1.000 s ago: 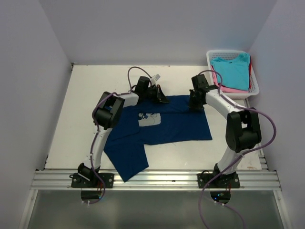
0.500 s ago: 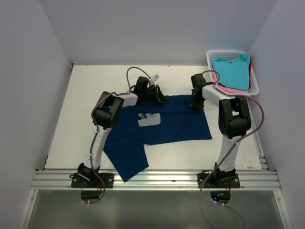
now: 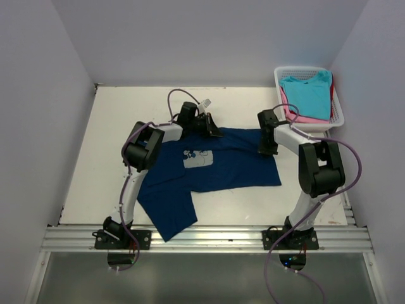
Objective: Fold and stack the t-shirts
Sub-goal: Fold the tshirt
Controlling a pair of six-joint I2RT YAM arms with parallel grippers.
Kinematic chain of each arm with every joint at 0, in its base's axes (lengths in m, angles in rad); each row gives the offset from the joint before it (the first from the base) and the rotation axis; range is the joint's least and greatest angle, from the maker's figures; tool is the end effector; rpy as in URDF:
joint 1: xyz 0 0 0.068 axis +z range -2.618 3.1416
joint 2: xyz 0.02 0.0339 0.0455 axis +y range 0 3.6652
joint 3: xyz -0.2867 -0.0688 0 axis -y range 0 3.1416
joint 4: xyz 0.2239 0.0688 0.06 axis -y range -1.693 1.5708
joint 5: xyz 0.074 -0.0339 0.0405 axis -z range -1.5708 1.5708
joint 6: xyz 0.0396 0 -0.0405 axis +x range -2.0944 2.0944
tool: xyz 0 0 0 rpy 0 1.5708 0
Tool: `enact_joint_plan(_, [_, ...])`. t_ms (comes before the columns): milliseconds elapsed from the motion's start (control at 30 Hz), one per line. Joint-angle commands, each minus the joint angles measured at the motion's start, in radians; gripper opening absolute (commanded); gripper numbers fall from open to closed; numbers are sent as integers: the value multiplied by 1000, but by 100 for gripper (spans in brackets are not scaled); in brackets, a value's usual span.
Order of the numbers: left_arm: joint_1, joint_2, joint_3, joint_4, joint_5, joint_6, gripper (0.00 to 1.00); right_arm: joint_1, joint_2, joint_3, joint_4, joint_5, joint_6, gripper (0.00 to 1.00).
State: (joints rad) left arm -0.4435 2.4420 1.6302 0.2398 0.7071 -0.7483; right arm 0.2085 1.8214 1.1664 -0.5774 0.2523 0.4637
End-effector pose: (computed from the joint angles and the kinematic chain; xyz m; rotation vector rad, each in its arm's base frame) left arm 0.4627 -0.2483 0.1206 0.1086 2.3443 -1.4071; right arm 0.3371 0.0612 0.1965 0.4069 2.7058 -0.1734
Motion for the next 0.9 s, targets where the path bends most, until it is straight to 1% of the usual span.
enact_joint_plan(0, [29, 40, -27, -100, -67, 44, 0, -3, -37, -19, -18, 71, 7, 0])
enact_joint_plan(133, [31, 29, -23, -112, -66, 53, 0, -4, -54, 5, -18, 45, 7, 0])
enact_joint_plan(300, [32, -21, -1, -148, -81, 84, 0, -4, -134, 42, -18, 33, 3, 0])
enact_joint_plan(400, [32, -29, 25, -168, -80, 93, 0, -4, -120, 96, -22, 39, -11, 0])
enact_joint_plan(533, [32, -29, 36, -177, -75, 93, 0, -3, -5, 228, -56, 30, -26, 0])
enact_joint_plan(667, [32, -40, 10, -169, -75, 93, 0, -3, 137, 378, -81, -20, -31, 0])
enact_joint_plan(700, [32, -41, 7, -169, -75, 95, 0, -3, 185, 397, -88, -37, -30, 0])
enact_joint_plan(800, [32, -43, 3, -177, -74, 105, 0, -4, 255, 444, -90, -83, -23, 0])
enact_joint_plan(867, [32, -46, 3, -181, -75, 109, 0, -4, 274, 453, -90, -88, -17, 0])
